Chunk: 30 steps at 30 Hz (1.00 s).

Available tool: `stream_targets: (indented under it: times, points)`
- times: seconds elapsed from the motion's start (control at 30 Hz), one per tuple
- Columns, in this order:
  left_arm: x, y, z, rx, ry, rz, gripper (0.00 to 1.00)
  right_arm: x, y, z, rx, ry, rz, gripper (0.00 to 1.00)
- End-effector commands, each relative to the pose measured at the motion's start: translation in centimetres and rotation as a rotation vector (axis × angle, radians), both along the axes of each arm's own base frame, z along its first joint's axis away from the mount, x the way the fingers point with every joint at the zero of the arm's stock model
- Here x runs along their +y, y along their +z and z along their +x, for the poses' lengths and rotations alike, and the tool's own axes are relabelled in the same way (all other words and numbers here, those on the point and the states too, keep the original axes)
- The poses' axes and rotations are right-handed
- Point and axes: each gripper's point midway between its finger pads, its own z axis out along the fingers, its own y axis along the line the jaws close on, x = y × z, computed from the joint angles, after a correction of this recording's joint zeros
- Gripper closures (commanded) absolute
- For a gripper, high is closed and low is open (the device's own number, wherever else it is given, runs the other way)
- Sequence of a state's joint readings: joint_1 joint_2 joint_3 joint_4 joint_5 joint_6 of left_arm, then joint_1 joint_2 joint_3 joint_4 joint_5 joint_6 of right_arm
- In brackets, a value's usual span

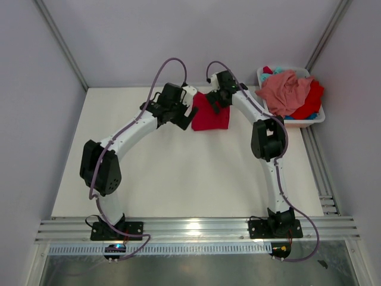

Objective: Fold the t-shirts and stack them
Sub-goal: Fold the tshirt

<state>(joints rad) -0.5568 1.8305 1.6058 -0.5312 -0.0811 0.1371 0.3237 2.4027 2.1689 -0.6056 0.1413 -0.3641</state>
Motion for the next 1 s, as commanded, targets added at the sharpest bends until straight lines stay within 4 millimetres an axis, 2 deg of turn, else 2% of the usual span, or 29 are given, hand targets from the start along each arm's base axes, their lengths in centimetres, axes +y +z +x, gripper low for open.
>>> stream_targets:
  times: [0.0,0.13,0.17,0.23,0.27,0.47,0.63,0.73,0.97]
  points:
    - [-0.8,5.8,-0.6,-0.07,-0.016,-0.108,0.01,-1.3,-1.3,-2.9,0.134,-0.031,-0.069,0.0]
    - [-0.8,6.6,-0.7,-0.08,-0.019,-0.121,0.01,-1.9,-2.6,-5.5,0.244,-0.004,-0.097,0.0]
    - [-0.8,6.7,-0.8,-0.081,-0.02,-0.125,0.01,-2.1,-3.5,-6.5,0.283,0.005,-0.1,0.01]
    - [-0.9,6.7,-1.0,-0.076,-0.025,-0.131,0.01,-2.6,-3.3,-7.3,0.293,0.002,-0.1,0.01]
    - [-0.9,6.8,-1.2,-0.077,-0.027,-0.134,0.01,-3.0,-4.1,-8.2,0.321,-0.001,-0.114,0.01]
    - [-0.8,6.4,-1.6,-0.074,-0.03,-0.146,0.01,-4.0,-5.1,-9.6,0.366,-0.029,-0.105,0.01]
    - [-0.5,6.4,-2.0,-0.084,-0.036,-0.14,0.01,-4.2,-5.5,-11.4,0.424,-0.016,-0.103,0.01]
    - [-0.4,6.3,-2.0,-0.084,-0.036,-0.141,0.01,-4.3,-4.8,-12.2,0.419,-0.011,-0.099,0.01]
    - [-1.1,6.3,-2.4,-0.069,-0.064,-0.168,0.01,-5.3,-5.4,-16.0,0.483,0.007,-0.112,0.01]
